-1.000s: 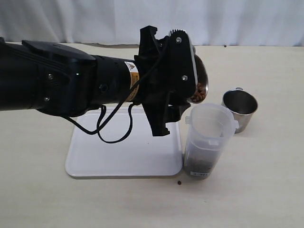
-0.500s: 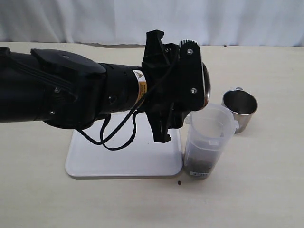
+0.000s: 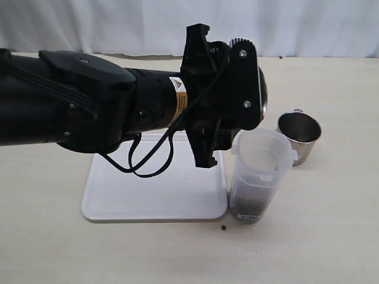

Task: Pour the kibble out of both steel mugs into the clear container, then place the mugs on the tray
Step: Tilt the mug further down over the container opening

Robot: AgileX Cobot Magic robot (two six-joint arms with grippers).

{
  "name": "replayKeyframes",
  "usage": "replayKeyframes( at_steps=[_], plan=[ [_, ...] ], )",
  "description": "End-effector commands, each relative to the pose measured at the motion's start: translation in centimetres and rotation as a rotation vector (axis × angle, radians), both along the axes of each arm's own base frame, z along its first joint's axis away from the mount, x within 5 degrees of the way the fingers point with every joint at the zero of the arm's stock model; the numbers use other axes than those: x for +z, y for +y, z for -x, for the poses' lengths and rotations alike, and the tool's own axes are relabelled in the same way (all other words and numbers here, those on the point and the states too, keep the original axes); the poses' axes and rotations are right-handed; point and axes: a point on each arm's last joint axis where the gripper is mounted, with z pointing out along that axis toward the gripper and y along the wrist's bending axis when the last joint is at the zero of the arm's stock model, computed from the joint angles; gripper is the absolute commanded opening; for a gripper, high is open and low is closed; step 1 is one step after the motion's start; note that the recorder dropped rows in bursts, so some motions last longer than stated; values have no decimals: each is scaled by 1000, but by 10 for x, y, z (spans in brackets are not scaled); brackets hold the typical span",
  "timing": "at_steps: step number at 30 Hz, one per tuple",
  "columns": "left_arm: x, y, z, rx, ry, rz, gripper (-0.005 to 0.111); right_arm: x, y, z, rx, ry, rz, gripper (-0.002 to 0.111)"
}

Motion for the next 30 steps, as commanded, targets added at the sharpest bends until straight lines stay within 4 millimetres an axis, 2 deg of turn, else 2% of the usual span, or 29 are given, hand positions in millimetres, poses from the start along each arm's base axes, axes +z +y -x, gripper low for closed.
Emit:
replayKeyframes(
  at_steps=[1,9,22,26,30],
  plan=[
    [6,0,0,5,-17,10,0,-2,0,0,2,4,-2,5],
    [6,-7,11,-4,-35,-9,0,-2,0,0,2,4,-2,5],
    [7,-7,11,3,-46,-18,0,-2,0,0,2,4,-2,5],
    [7,-14,20,-27,-46,-18,0,-2,0,0,2,4,-2,5],
    [-3,-15,18,-14,-38,-44,0,-2,0,0,2,4,-2,5]
  ],
)
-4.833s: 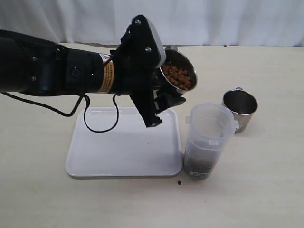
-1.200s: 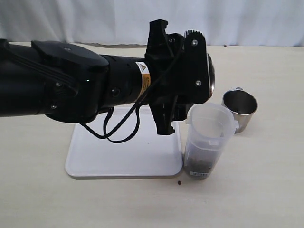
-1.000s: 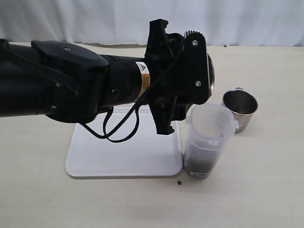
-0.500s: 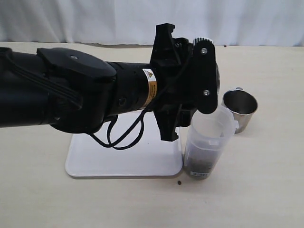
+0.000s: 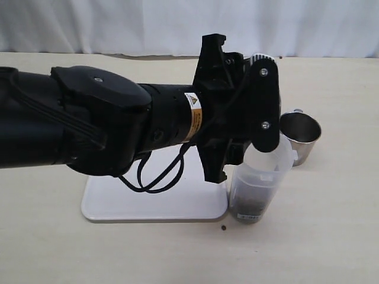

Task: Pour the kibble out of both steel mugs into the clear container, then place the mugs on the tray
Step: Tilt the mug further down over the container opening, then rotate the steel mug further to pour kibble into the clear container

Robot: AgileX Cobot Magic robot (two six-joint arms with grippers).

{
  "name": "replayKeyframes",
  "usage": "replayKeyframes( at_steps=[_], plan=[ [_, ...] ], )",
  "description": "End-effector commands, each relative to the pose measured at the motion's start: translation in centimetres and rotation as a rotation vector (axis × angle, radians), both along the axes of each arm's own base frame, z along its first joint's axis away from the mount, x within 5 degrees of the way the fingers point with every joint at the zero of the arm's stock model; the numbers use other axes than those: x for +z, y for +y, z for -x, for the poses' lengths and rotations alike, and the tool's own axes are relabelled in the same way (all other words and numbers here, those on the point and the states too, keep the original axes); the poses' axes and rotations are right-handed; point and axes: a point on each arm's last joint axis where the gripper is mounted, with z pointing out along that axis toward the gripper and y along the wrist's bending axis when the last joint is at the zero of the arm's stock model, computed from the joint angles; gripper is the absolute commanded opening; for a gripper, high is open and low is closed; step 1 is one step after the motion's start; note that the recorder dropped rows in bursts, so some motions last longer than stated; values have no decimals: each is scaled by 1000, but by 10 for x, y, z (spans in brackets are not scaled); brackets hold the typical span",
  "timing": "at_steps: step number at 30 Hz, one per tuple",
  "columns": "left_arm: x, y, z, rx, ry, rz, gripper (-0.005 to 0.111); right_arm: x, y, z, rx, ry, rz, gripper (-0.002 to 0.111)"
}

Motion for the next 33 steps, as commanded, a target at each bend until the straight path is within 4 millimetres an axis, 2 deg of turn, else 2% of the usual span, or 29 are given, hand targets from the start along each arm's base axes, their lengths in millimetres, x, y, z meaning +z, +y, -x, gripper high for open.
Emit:
replayKeyframes(
  at_steps=[1,21,33],
  plan=[
    [-4,-2,-3,12,-8,-20,0,-2,0,0,2,4,-2,5],
    [-5,-1,-8,13,-107,-93,0,-2,0,0,2,4,-2,5],
    [6,-5,-11,8,-134,-67,0,-2,0,0,2,4,-2,5]
  ],
)
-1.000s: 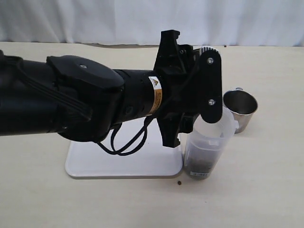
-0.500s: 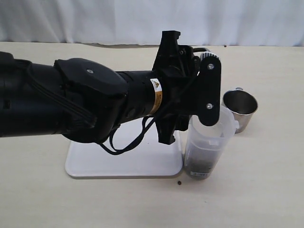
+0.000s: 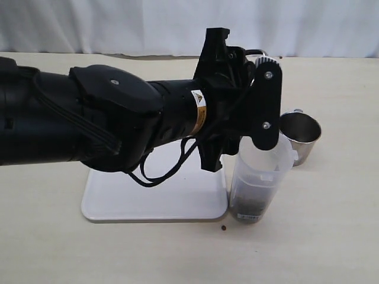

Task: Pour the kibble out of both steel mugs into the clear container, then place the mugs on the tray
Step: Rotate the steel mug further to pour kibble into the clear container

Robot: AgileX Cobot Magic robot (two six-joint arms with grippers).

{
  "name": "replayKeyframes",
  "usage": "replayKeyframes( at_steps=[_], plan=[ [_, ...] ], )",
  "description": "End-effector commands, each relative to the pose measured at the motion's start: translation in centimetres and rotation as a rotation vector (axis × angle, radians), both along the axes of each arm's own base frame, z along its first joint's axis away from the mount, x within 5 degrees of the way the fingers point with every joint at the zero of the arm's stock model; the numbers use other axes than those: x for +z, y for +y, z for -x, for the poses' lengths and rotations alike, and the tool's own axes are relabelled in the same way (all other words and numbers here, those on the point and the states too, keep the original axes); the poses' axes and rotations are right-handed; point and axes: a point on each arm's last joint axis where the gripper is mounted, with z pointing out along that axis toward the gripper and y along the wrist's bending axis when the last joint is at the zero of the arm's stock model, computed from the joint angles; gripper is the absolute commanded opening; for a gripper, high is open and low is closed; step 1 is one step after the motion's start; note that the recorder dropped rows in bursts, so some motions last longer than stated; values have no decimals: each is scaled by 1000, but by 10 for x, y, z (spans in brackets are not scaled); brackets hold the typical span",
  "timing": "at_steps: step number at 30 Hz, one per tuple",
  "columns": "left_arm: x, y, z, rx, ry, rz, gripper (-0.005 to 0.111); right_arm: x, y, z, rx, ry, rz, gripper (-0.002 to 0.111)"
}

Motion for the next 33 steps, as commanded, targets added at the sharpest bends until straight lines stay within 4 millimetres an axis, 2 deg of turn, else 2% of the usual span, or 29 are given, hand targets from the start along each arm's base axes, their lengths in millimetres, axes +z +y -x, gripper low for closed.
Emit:
replayKeyframes(
  at_steps=[1,18,26,33],
  plan=[
    [7,-1,-1,-8,-37,1,0,-2,0,0,2,4,-2,5],
    [8,-1,-2,-51,-108,-78,0,-2,0,0,2,4,-2,5],
    [9,-8,9,-79,-154,-104,0,-2,0,0,2,4,-2,5],
    [10,-7,7,-71,-178,-118,0,-2,0,0,2,4,-2,5]
  ],
)
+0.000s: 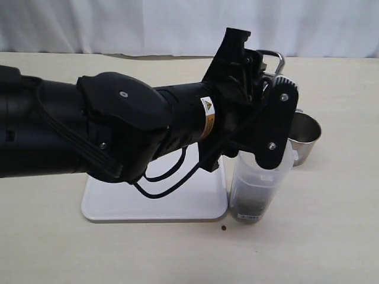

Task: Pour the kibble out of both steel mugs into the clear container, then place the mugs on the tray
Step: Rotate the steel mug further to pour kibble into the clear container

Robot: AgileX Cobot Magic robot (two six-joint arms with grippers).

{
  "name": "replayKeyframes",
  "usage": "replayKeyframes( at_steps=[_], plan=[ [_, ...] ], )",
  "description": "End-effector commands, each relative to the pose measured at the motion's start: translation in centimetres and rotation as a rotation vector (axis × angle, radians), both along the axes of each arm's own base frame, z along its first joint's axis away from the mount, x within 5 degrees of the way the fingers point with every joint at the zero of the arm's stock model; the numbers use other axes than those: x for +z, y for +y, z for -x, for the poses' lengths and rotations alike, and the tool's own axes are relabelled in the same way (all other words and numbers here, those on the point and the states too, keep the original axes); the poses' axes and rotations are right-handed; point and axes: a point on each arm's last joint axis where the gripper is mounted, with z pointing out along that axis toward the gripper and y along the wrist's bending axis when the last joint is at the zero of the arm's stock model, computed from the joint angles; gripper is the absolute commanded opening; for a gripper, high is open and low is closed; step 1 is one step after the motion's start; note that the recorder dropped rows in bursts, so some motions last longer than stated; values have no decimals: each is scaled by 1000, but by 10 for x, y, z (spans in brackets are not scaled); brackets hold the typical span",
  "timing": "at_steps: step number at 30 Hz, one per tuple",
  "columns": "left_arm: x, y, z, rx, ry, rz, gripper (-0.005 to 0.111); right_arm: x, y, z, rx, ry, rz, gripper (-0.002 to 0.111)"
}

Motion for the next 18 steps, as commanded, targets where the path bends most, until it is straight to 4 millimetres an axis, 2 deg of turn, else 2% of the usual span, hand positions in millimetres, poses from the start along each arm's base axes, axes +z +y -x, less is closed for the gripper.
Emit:
replayKeyframes(
  at_steps=[1,18],
  plan=[
    [6,0,-1,4,-44,-5,0,-2,0,0,2,4,-2,5],
    [7,-1,-1,-29,-79,-44,0,-2,0,0,2,4,-2,5]
  ],
)
